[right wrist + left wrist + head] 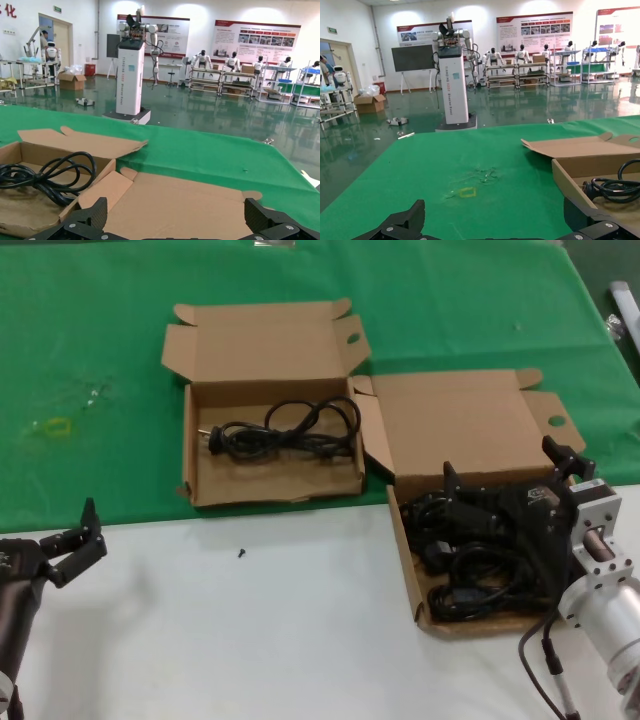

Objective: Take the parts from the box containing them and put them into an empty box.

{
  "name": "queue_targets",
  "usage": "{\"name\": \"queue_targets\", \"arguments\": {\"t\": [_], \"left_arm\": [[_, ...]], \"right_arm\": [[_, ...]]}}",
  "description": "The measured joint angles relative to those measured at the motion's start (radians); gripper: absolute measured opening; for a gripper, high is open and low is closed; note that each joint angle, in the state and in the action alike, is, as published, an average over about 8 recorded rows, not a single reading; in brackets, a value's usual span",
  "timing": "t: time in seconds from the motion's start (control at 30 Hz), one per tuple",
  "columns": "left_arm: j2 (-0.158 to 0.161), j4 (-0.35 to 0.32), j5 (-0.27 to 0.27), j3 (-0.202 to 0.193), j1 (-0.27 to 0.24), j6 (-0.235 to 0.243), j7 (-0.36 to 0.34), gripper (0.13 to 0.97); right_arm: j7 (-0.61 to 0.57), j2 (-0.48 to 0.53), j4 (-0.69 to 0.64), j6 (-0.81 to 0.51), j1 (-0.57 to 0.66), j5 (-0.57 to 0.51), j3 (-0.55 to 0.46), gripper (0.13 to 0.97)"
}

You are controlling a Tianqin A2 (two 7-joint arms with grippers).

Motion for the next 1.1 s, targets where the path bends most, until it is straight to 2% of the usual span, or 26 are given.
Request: {"name": "queue_targets", "arguments": {"t": [1.1], "left_arm": [[0.0,0.0,0.0,0.0,0.0,0.0,0.0,0.966]], "right_arm": [[0.0,0.0,0.0,0.0,0.0,0.0,0.0,0.966]]}}
